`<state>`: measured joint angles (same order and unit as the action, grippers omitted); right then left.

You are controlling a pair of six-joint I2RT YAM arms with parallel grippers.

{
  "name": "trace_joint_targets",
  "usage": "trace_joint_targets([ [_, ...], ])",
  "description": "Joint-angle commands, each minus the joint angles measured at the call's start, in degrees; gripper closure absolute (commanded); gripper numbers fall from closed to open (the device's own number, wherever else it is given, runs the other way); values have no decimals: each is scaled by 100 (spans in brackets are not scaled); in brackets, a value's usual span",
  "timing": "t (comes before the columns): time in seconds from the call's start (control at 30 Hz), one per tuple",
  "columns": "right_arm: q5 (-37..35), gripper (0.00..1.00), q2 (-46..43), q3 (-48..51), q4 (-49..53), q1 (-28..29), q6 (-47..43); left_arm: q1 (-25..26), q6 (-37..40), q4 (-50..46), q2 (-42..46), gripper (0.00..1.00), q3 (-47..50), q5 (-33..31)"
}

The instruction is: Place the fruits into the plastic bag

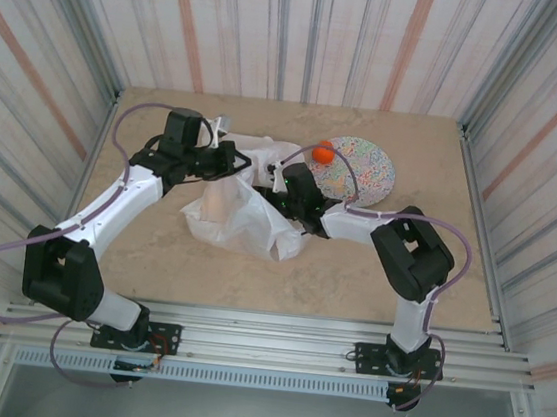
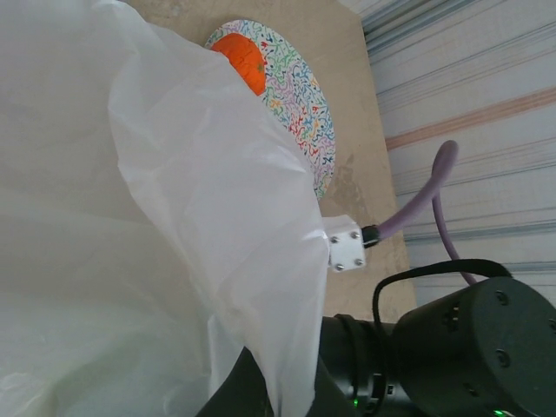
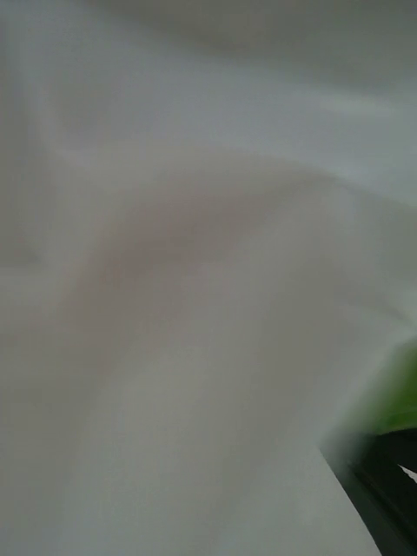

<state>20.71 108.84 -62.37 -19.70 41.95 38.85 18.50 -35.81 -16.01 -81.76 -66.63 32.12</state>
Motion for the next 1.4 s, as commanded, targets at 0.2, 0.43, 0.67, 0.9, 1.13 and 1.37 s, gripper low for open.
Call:
trace_joint_targets([
  [0.2, -49, 6, -305, 61, 328, -261, -159, 28, 16, 140, 76, 100, -61, 74],
  [0.43, -32, 1, -661, 235, 415, -474, -282, 26, 38, 106, 73, 100, -69, 76],
  [0.67, 60, 1, -1199, 586, 599, -787, -393, 21, 61, 77, 90, 100, -34, 27],
  [0.9, 97, 1, -1941, 934, 1185, -958, -782, 13, 55, 82, 12, 100, -80, 33],
  [1.13, -35, 1, -2933, 1333, 1818, -1315, -1099, 17, 66, 78, -8, 100, -83, 5],
  [1.37, -239, 1, -3774, 1516, 2102, -2156, -1228, -35, 100, 44, 10, 100, -83, -34],
])
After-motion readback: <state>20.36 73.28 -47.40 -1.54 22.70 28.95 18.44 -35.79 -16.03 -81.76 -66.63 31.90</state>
